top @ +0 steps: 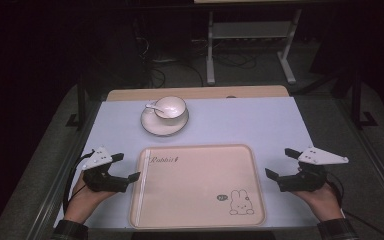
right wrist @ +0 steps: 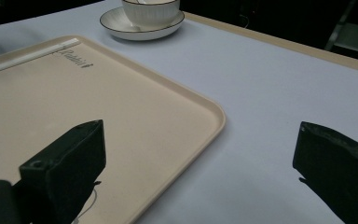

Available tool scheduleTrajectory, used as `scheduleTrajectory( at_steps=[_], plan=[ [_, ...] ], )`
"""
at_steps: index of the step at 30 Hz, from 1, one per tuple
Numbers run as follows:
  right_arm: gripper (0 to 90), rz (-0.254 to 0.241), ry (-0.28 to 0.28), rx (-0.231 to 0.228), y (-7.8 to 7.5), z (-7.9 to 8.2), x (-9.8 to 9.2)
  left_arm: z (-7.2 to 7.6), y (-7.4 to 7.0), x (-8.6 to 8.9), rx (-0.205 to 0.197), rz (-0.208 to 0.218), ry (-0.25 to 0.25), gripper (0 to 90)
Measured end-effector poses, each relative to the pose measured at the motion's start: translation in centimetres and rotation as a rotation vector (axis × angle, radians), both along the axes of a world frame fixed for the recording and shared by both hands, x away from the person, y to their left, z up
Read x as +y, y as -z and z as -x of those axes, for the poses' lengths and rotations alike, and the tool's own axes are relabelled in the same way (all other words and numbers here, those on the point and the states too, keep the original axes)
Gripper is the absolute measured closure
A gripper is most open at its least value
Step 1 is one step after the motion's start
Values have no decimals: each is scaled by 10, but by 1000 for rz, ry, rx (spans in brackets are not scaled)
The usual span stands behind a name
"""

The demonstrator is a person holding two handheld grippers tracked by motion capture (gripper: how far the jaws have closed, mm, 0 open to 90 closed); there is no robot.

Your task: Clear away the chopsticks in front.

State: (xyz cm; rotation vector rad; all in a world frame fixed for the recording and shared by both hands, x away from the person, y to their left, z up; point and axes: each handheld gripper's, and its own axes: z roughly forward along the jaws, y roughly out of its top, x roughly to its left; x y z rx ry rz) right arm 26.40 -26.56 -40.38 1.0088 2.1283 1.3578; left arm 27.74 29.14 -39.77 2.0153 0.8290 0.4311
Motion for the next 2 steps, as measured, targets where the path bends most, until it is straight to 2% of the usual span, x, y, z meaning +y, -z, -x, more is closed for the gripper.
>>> scheduleTrajectory(
  at_steps=[2],
  plan=[
    [18,-1,2,2,0,0,0,0,0,1,-3,-3,-4,88]
  ],
)
